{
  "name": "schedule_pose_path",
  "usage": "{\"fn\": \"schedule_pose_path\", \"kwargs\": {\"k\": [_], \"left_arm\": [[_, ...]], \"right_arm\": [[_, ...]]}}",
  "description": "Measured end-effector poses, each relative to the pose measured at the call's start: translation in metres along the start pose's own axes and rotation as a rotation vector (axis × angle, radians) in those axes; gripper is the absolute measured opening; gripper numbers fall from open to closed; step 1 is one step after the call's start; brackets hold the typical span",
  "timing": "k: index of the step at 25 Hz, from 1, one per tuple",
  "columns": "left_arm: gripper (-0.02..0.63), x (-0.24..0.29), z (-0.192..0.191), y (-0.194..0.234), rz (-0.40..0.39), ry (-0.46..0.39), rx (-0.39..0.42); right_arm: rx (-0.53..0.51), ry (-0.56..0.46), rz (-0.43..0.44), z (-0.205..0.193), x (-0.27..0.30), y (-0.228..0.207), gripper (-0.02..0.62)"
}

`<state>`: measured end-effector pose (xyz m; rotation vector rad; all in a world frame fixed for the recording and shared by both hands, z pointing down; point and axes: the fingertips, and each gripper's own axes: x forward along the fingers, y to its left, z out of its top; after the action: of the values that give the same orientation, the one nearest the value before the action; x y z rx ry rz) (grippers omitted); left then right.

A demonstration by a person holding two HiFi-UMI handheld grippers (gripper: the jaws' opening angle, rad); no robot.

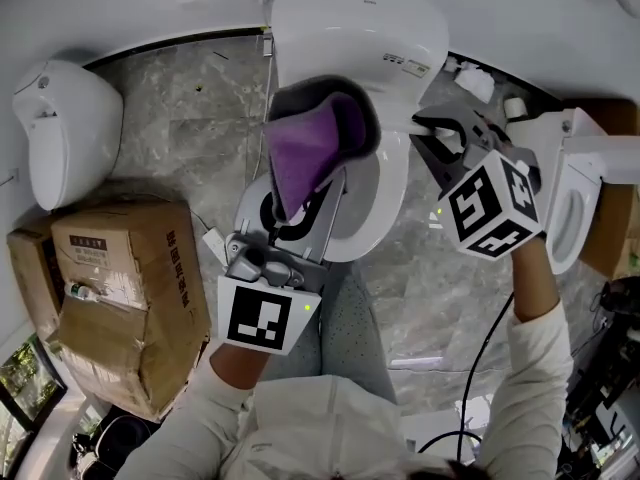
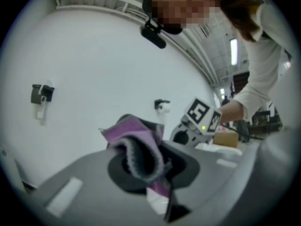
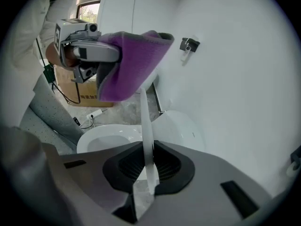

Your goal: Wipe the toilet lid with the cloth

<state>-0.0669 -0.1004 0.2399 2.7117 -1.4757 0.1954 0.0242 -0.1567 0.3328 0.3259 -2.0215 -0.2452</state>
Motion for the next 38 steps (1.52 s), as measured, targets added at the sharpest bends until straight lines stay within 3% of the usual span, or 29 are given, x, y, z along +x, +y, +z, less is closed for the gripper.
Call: {"fn": "schedule_pose_path", "kwargs": {"k": [6,11,17,27,38], "left_arm": [[0.047,-0.022,-0.013,-0.013,-0.043,0.037,0.001],[0.048,-0.038,-0.023,-0.027,-0.076,0.046,0.01],[0.048,-0.058,-0.042,-0.045,-0.075,0.075,0.021],[0.048,-0.106,-0.066,-0.083,0.08,0.081,-0.01],[0.048,-0.139,-0.089,-0.105,0.094,0.11,-0.044]], "right_arm": [[-0.07,0.081,0.009,-0.005,-0.003,0.048,0.051],[-0.053,0.077,0.014,-0.011,-0.004,0.078,0.066],[-0.103,0.09,0.027,-0.021,-0.002,0.126,0.088],[-0.199,0.091,-0.046,-0.037,0.011,0.192,0.103],[-0.241,0.101,-0.086,-0.047,0.023,0.233,0.114]]}}
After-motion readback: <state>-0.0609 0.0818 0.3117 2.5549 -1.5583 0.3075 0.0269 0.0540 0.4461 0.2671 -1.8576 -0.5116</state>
